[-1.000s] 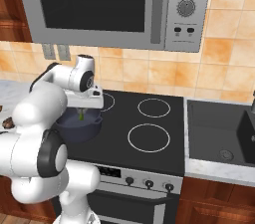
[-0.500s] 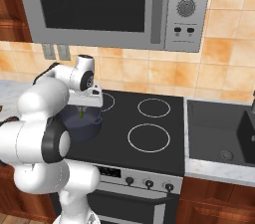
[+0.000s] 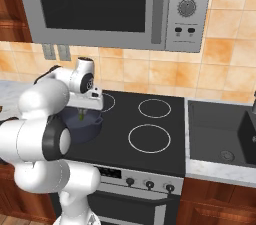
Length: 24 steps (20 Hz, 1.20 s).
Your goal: Put the potato and lemon wedge in the pot. Retrieve the spatula and lightly stir the vegetables in the pot.
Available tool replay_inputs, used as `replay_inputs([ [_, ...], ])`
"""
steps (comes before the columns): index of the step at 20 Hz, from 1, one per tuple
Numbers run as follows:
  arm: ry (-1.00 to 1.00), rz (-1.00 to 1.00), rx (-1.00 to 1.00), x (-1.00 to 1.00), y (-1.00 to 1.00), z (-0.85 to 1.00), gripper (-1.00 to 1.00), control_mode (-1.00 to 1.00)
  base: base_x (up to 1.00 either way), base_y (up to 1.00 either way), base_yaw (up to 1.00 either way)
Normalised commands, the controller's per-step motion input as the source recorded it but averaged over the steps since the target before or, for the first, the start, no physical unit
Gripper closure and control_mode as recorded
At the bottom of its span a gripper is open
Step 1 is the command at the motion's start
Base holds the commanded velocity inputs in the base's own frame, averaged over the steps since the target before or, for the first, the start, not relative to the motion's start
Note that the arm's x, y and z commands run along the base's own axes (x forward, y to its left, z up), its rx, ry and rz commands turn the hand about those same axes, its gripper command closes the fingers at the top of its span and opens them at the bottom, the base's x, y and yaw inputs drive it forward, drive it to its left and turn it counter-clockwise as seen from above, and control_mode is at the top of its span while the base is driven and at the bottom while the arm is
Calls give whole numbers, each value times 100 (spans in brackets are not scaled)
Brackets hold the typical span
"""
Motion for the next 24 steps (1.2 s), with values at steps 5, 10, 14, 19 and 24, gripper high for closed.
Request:
replay_inputs([
  [5,0,-10,-7,0,15,-9,100,-100,0,0,0],
  [10,0,-8,-3,3,7,-1,100,-100,0,0,0],
  [14,0,-8,-1,15,1,-13,100,-100,0,0,0],
  [19,0,-3,0,24,0,-4,100,-100,0,0,0],
  [24,0,0,0,14,0,0,100,-100,0,0,0],
])
